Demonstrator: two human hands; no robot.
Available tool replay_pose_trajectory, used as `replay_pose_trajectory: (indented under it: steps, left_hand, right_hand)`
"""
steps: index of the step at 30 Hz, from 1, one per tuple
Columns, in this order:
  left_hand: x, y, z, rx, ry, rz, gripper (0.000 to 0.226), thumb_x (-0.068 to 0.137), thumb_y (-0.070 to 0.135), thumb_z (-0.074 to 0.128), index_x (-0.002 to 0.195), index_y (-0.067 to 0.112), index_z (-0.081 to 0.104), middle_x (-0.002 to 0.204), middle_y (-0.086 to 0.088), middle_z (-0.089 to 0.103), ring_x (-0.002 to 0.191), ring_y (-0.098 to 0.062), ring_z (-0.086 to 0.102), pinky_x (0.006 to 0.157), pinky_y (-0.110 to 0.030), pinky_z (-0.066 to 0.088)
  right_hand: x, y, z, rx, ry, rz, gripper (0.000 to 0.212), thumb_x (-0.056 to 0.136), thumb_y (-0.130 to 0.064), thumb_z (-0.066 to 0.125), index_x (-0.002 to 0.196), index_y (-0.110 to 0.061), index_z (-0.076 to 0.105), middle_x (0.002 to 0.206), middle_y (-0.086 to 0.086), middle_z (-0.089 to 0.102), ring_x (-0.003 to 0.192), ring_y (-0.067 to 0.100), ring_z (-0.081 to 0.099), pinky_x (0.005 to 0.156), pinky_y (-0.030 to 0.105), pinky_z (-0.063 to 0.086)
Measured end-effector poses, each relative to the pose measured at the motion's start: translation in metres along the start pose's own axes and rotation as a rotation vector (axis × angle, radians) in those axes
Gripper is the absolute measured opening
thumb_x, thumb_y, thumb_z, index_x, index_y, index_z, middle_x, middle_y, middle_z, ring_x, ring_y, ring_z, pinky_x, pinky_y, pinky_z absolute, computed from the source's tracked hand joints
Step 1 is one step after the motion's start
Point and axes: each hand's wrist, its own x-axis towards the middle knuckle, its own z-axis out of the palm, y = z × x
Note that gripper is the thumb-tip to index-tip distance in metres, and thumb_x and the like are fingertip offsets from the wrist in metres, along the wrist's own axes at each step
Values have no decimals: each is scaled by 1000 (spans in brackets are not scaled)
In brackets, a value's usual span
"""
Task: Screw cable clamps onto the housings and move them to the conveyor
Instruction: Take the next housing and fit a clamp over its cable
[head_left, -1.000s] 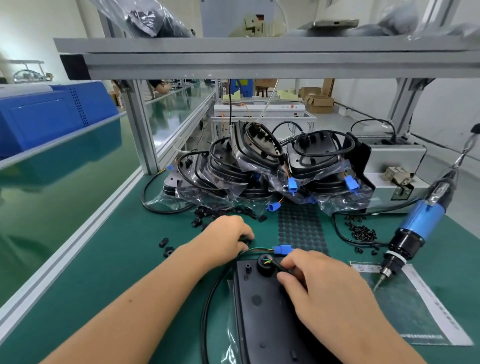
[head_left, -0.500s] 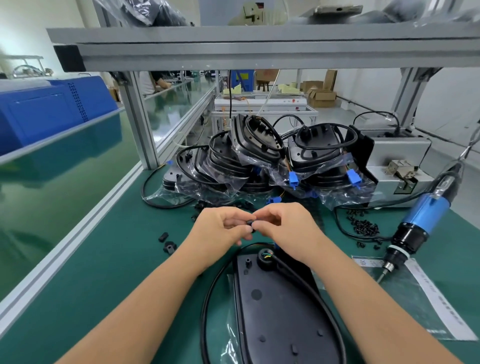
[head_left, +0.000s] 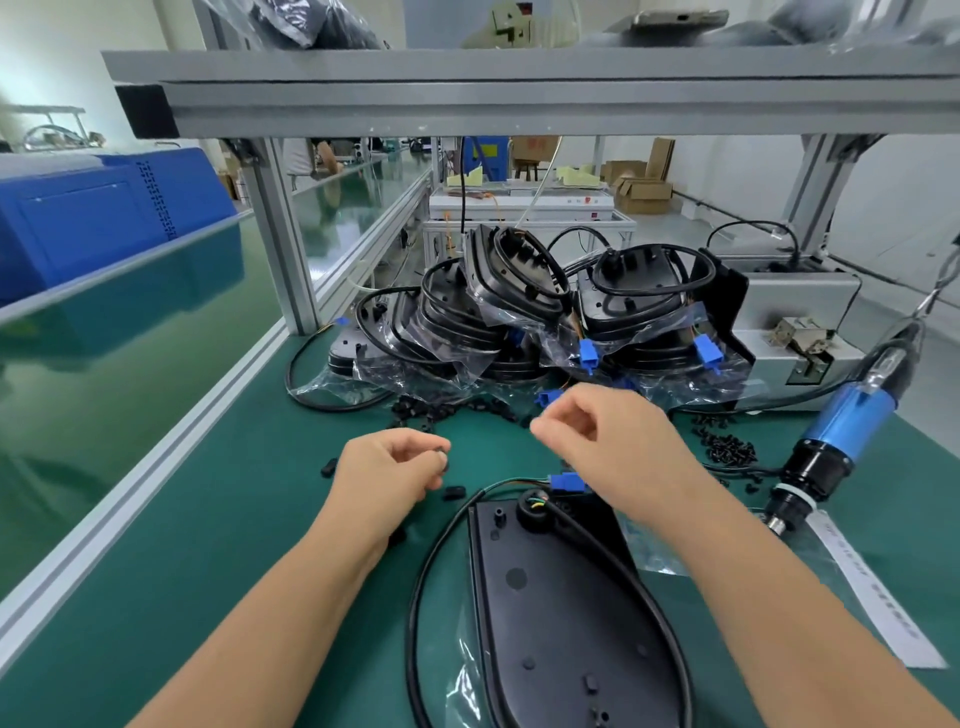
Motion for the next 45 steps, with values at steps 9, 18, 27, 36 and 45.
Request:
replay_pose_trajectory:
  steps: [9, 18, 27, 36, 45]
  left_hand:
    - [-30, 32, 32, 32, -381, 180, 20, 85, 7, 68, 88, 26, 75, 82, 4, 77, 76, -1, 70, 55, -3, 40]
    - [-22, 38, 41, 148, -448, 155, 17, 85, 8, 70, 90, 23, 76, 83, 1, 77, 80, -5, 71, 67, -9, 47]
    - [-21, 38, 39, 178, -447, 107, 14, 83, 13, 72, 87, 25, 78, 80, 3, 76, 69, 3, 65, 57, -3, 40]
    - [-23, 42, 36, 298, -547, 142, 13, 83, 14, 74, 86, 26, 79, 83, 5, 77, 80, -2, 68, 80, -17, 53]
    - [-23, 44, 39, 404, -515, 152, 3, 80, 18, 77, 78, 21, 78, 77, -3, 75, 71, -8, 63, 79, -33, 54]
  right_hand:
    - [-58, 7, -22, -280, -134, -67, 18, 87, -46, 58, 79, -31, 54, 74, -17, 58, 75, 0, 52, 66, 13, 37]
    - [-48, 14, -21, -79, -123, -12, 14, 89, -32, 57, 76, -28, 57, 70, -18, 68, 65, -1, 63, 73, 26, 50]
    - [-49, 15, -19, -62, -115, 2, 15, 89, -34, 57, 75, -28, 59, 70, -18, 68, 68, 0, 62, 75, 27, 49]
    - [-47, 18, -13, -54, -80, 18, 14, 87, -37, 58, 75, -30, 58, 70, -25, 66, 69, -4, 61, 75, 26, 50]
    - [-45, 24, -4, -15, -30, 59, 14, 86, -40, 57, 76, -31, 51, 64, -23, 66, 62, -3, 61, 69, 27, 51]
